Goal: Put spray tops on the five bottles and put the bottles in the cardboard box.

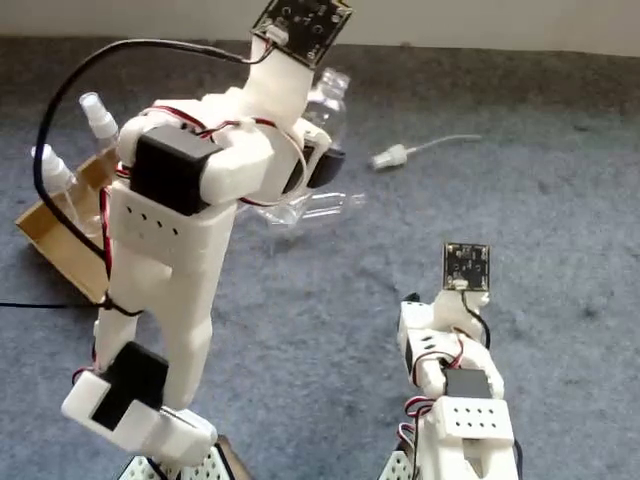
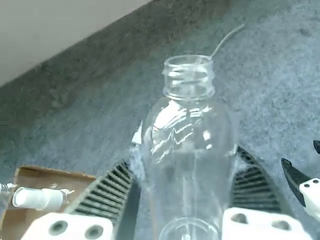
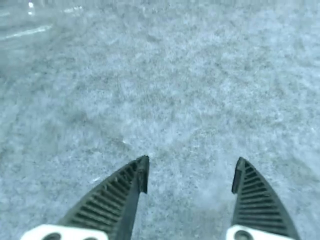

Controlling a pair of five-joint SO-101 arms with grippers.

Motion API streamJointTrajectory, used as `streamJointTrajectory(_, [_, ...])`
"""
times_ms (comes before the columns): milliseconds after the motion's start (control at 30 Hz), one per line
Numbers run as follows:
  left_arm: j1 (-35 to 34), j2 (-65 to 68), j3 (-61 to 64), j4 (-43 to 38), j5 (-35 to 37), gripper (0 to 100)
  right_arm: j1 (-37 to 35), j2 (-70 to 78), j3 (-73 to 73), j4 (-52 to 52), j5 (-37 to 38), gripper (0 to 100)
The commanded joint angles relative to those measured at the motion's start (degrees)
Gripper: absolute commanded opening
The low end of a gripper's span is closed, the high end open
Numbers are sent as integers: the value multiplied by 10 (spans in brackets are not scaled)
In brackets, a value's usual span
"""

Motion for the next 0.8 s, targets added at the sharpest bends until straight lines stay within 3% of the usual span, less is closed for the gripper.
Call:
streamJointTrajectory(0, [-2, -74, 94, 2, 7, 112, 5, 3, 23, -90, -2, 253])
streamJointTrajectory(133, [-5, -144, 176, 1, 6, 112, 7, 3, 32, -105, 0, 253])
streamJointTrajectory(300, [-5, -214, 274, -18, 6, 112, 7, 3, 34, -104, 60, 253])
streamJointTrajectory(767, [-82, -442, 618, -243, 6, 115, 7, 3, 32, -104, 61, 253])
